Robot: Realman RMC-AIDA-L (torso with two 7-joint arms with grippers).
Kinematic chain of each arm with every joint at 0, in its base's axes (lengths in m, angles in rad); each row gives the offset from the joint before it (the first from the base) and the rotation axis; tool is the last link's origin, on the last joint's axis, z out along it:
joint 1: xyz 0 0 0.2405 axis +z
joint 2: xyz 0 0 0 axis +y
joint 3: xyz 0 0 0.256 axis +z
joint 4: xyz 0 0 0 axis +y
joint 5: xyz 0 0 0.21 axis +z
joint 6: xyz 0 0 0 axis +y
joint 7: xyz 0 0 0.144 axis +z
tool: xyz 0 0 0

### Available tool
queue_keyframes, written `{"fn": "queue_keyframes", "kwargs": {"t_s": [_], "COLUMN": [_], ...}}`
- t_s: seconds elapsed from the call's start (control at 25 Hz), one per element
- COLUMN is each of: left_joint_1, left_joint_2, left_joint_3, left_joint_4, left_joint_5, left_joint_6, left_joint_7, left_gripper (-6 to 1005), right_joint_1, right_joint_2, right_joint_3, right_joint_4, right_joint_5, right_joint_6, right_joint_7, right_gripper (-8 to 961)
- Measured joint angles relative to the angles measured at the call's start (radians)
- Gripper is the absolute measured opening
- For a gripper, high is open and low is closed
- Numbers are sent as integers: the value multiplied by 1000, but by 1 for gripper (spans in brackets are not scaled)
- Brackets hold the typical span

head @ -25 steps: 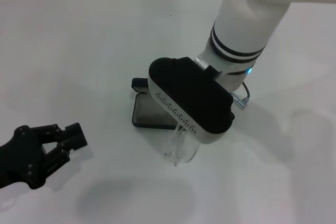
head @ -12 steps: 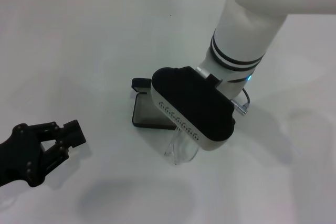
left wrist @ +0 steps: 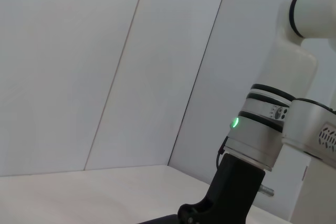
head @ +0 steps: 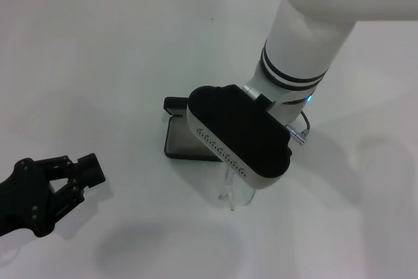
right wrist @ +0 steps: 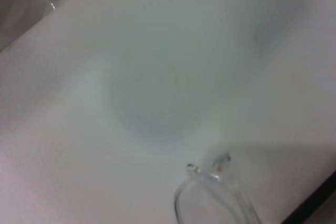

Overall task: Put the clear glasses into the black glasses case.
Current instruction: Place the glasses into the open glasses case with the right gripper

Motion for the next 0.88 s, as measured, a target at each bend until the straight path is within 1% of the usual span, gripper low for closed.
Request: {"fn": "queue_keyframes", "kwargs": {"t_s": [0.28,0.8,0.88], "left_joint_1": [2,8,11], "left_joint_2": [-1,-3,-3], "left_joint_3": [0,0,0], "left_joint_4": [0,0,0], "left_joint_5": [1,2,2], "left_joint_6": [0,0,0], "left_joint_7": [1,3,3], "left_gripper": [198,198,197], "right_joint_1": [-6,-8,-8], "right_joint_2": [0,0,0], "right_joint_3": [0,0,0], "right_joint_4": [0,-13,-17], "right_joint_5": [0,-7,-10], "right_joint_6": [3,8,5], "right_joint_7": [5,32,35], "right_gripper": [201,128,103]}}
